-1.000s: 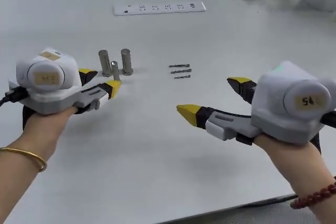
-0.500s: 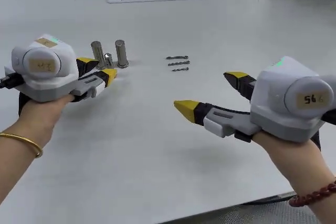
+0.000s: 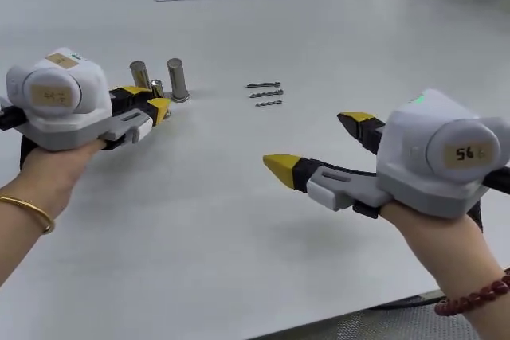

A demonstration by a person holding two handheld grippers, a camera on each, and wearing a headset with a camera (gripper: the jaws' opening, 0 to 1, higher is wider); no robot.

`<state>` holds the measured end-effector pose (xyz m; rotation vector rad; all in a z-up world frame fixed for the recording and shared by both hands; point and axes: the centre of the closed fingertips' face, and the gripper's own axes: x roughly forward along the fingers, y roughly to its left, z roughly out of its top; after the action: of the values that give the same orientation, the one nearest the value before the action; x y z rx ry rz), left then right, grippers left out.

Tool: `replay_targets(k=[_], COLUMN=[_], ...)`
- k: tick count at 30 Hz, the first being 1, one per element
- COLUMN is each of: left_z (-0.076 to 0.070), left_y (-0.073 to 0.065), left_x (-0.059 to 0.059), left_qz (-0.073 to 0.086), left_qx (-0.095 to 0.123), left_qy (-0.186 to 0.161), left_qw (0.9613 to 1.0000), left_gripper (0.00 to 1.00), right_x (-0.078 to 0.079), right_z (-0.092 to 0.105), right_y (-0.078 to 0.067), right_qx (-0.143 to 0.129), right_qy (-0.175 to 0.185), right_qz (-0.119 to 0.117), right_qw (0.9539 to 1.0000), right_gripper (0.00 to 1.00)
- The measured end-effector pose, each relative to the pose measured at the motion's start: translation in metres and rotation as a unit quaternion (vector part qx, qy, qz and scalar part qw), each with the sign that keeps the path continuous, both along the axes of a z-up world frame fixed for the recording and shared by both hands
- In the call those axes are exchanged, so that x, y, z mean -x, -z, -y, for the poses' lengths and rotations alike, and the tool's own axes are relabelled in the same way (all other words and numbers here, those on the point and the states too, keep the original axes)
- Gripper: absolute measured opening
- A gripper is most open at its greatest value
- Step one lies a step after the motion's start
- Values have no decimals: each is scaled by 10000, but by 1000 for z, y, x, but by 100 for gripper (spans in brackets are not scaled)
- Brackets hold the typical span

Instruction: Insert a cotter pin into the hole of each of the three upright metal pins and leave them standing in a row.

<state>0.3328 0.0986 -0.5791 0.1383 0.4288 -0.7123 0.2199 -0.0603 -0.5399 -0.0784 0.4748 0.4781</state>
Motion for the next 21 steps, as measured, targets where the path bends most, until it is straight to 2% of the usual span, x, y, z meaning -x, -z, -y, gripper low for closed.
replay_targets(k=[10,17,21], left_z=[0,1,3], left_y=[2,2,1], left_x=[0,1,6], left_qz=[-10,110,171], left_qx=[-54,-110,-198], left_qy=[113,315,478], left_qw=[9999,9994,9985], left_gripper=[6,6,6], right_x=[0,-1,0], right_z=[1,1,1], right_y=[2,1,1], right_qx=[25,7,-2], right_qy=[13,25,26], right_qz=[-26,-26,-11], right_qw=[10000,10000,10000], right_gripper=[69,69,68])
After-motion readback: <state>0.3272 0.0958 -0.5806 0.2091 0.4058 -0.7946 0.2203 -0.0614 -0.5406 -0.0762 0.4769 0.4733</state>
